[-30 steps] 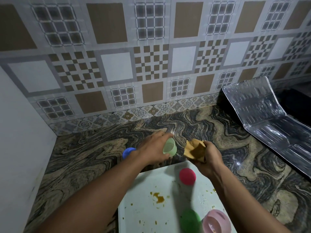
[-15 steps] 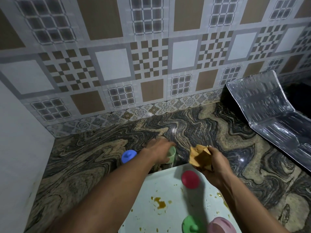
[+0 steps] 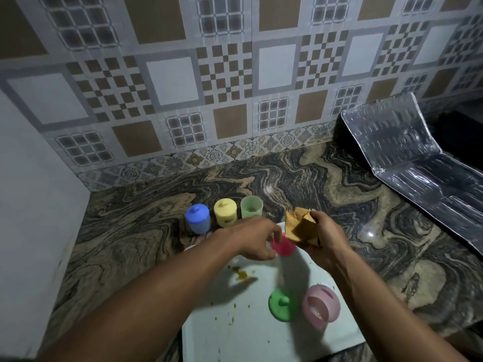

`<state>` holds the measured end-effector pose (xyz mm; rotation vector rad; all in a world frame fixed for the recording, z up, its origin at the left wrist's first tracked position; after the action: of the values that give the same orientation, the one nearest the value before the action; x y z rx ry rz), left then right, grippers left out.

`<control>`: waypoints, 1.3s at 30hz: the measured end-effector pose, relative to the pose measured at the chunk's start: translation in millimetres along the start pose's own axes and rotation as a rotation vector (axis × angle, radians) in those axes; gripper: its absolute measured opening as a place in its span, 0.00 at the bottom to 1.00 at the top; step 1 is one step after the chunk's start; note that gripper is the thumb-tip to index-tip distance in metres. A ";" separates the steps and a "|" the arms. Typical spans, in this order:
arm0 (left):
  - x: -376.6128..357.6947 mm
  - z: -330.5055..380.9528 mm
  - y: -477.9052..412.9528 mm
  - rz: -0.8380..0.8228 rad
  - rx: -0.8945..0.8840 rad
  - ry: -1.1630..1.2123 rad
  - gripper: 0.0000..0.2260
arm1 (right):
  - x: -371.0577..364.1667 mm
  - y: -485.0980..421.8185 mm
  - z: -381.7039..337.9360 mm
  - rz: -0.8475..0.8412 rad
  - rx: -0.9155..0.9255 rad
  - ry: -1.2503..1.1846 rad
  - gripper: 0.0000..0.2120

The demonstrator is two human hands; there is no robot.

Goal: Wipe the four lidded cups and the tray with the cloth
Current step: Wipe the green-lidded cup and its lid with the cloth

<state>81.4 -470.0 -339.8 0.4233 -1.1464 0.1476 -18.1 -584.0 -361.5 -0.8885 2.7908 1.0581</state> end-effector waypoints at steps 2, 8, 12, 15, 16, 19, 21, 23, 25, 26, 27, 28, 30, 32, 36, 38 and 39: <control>-15.0 14.2 7.6 -0.066 -0.025 0.013 0.15 | 7.6 6.9 2.7 0.008 0.010 -0.009 0.10; -56.4 45.3 22.4 -0.163 -0.054 -0.048 0.19 | 28.3 18.9 2.8 0.015 0.054 -0.006 0.12; -68.7 53.7 27.4 -0.116 -0.034 -0.124 0.14 | 31.8 25.0 7.0 0.004 0.061 0.002 0.10; -71.2 55.6 32.8 -0.055 -0.006 -0.154 0.12 | 31.9 28.0 11.3 -0.003 0.065 -0.007 0.07; -71.9 54.8 33.8 -0.040 0.008 -0.155 0.12 | 31.5 29.1 12.3 -0.005 0.064 -0.009 0.07; -71.3 50.5 36.1 -0.004 0.047 -0.147 0.13 | 29.8 31.3 13.0 -0.024 0.076 -0.015 0.08; -66.2 44.2 36.1 0.043 0.064 -0.121 0.13 | 27.6 32.5 11.2 -0.044 0.089 0.004 0.09; -52.8 35.1 36.0 0.119 0.078 -0.077 0.13 | 24.4 34.3 7.5 -0.069 0.119 0.038 0.11; -31.4 23.0 36.1 0.214 0.100 -0.024 0.13 | 20.0 35.3 3.5 -0.107 0.164 0.079 0.12; -19.1 16.8 36.3 0.260 0.111 0.000 0.12 | 17.6 36.6 1.4 -0.120 0.186 0.103 0.12; -6.2 12.1 37.5 0.306 0.117 0.021 0.12 | 15.6 35.3 -0.4 -0.128 0.209 0.134 0.13; 5.7 7.9 38.5 0.346 0.122 0.043 0.11 | 13.1 36.3 -2.7 -0.135 0.231 0.152 0.13; 26.1 0.9 40.8 0.418 0.119 0.078 0.10 | 7.4 37.5 -7.0 -0.146 0.265 0.179 0.13; 42.9 -5.2 43.4 0.494 0.122 0.090 0.10 | 1.8 35.7 -9.5 -0.155 0.294 0.207 0.12; 57.2 -10.8 45.2 0.575 0.081 0.097 0.08 | -13.9 39.7 -15.6 -0.216 0.418 0.249 0.12; 60.8 -12.1 44.2 0.588 0.063 0.087 0.08 | -22.6 39.5 -19.1 -0.223 0.500 0.293 0.12; 60.6 -11.5 43.1 0.598 0.052 0.087 0.09 | -24.5 38.0 -20.0 -0.208 0.552 0.344 0.12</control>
<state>102.1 -432.3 -278.1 0.1061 -1.1576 0.7107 -14.0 -561.0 -317.9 -1.3217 2.9062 0.0895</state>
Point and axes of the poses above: each hand's wrist, its own y-axis away from the middle knuckle, its own x-axis out of the back of the hand, z = x × y, the point moved 7 cm from there along -y, towards the middle knuckle, and after that the axes turned 1 degree about z, right-handed, at the moved point
